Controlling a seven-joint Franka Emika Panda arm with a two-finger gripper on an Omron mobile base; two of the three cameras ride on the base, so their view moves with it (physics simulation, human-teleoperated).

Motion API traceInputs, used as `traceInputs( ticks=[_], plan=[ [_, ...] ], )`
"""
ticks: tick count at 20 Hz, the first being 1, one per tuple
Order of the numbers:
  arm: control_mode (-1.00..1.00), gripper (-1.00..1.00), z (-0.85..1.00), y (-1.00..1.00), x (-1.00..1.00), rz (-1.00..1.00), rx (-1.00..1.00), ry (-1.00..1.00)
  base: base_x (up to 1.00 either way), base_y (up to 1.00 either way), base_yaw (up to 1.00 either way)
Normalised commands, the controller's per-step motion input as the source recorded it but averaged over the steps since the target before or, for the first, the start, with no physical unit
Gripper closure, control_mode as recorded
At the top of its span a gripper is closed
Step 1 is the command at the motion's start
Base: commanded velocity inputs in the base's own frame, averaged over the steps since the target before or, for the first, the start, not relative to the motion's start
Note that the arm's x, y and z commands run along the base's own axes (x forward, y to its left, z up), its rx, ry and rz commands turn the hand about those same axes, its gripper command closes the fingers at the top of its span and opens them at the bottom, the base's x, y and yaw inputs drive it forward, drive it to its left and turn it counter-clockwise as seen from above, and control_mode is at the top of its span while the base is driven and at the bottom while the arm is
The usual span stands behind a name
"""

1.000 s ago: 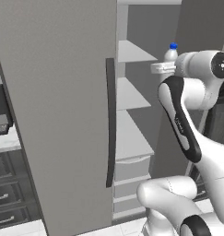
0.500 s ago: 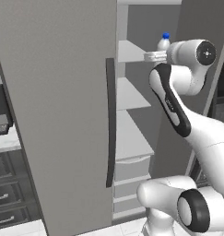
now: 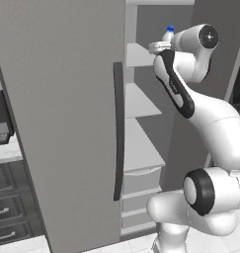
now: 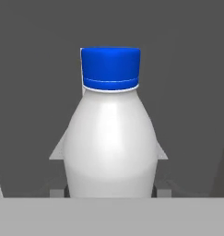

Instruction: Take the bottled waters from the counter and place them in the freezer to freeze. Close the freezer door after placing the bottles.

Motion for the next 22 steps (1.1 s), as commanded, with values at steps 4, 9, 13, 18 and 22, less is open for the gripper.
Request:
traceInputs(
  ticks=[4, 9, 13, 18, 22],
  plan=[
    [-1.00, 1.00, 0.00, 0.00, 0.49, 0.00, 0.00, -0.14, 0.00, 0.00, 0.00],
    [-1.00, 1.00, 0.00, 0.00, 0.58, 0.00, 0.00, -0.19, 0.00, 0.00, 0.00],
    [-1.00, 1.00, -0.03, 0.00, 0.60, 0.00, 0.00, -0.10, 0.00, 0.00, 0.00],
    [-1.00, 1.00, 0.00, 0.00, 0.34, 0.00, 0.00, 0.06, 0.00, 0.00, 0.00],
    [-1.00, 1.00, 0.00, 0.00, 0.16, 0.00, 0.00, 0.15, 0.00, 0.00, 0.00]
  ],
)
